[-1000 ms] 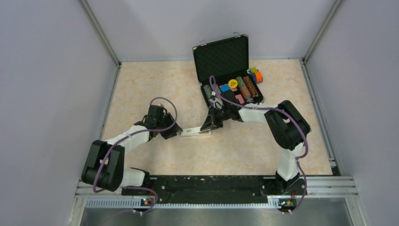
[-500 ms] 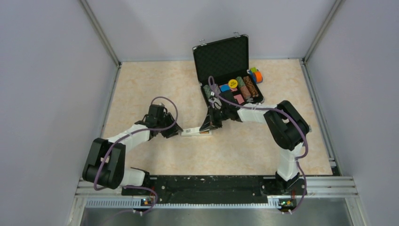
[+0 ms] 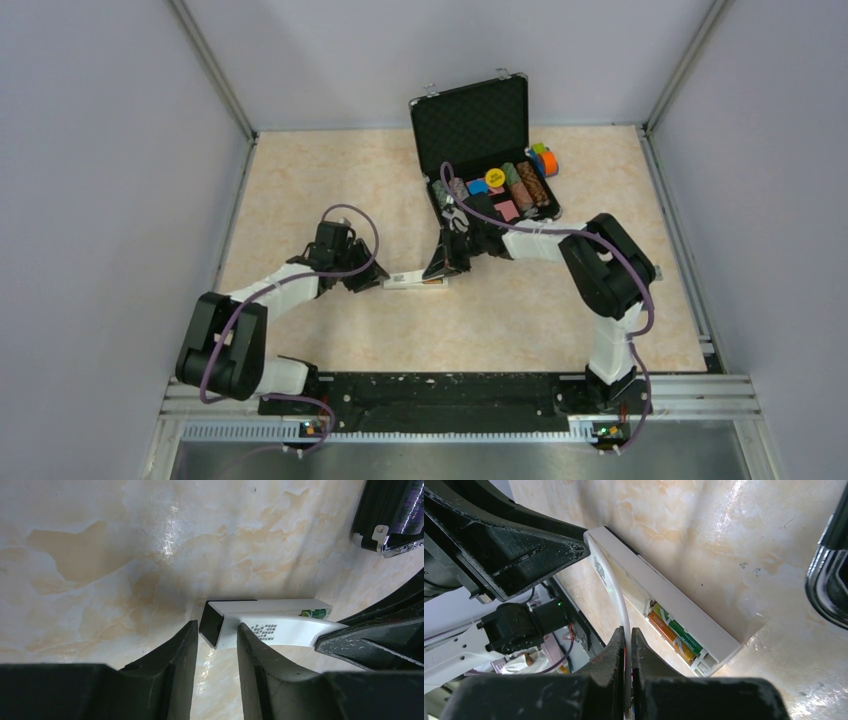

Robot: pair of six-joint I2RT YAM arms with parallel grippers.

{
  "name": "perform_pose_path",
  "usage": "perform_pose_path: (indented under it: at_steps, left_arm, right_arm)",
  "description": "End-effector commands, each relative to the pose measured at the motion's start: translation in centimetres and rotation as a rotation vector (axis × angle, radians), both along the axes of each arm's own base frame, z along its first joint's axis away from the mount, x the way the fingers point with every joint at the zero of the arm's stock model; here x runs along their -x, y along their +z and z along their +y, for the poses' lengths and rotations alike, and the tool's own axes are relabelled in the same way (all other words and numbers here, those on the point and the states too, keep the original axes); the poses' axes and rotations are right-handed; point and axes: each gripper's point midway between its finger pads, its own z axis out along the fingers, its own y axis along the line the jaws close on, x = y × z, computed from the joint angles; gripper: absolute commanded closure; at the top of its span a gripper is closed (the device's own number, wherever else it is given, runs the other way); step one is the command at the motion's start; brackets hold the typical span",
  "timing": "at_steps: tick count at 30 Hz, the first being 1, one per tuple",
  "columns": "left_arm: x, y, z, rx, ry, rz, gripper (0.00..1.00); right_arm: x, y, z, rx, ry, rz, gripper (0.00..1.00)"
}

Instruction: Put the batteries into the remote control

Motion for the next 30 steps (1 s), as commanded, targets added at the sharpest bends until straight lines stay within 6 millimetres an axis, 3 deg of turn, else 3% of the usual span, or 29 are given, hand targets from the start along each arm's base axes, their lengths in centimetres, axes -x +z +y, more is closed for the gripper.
perform_pose_path:
  at_steps: [1,10,20,30]
  left_arm:
    - [0.7,-1.2,0.6,-0.052,-0.027,0.037,0.62]
    - [1.9,-3.0,1.0,-0.082,-0.057,0.106,0.63]
    - [2.8,-4.2,2.8,-0.181,-0.038,0.133,0.74]
    - [3.1,-4.9,3.0,-0.196,-0.032,0.159,0.76]
  right_arm:
    - [-0.2,-2.9,-0.7,0.127,-0.046,-0.006,1.0]
    - [-0.1,-3.4,-1.0,0.143,-0.058,0.003,0.95]
    - [-0.2,-2.9,-1.1,0.145,-0.075,0.002,0.84]
    - [-0.6,-1.2,-1.4,0.124,-0.09,-0.007,0.73]
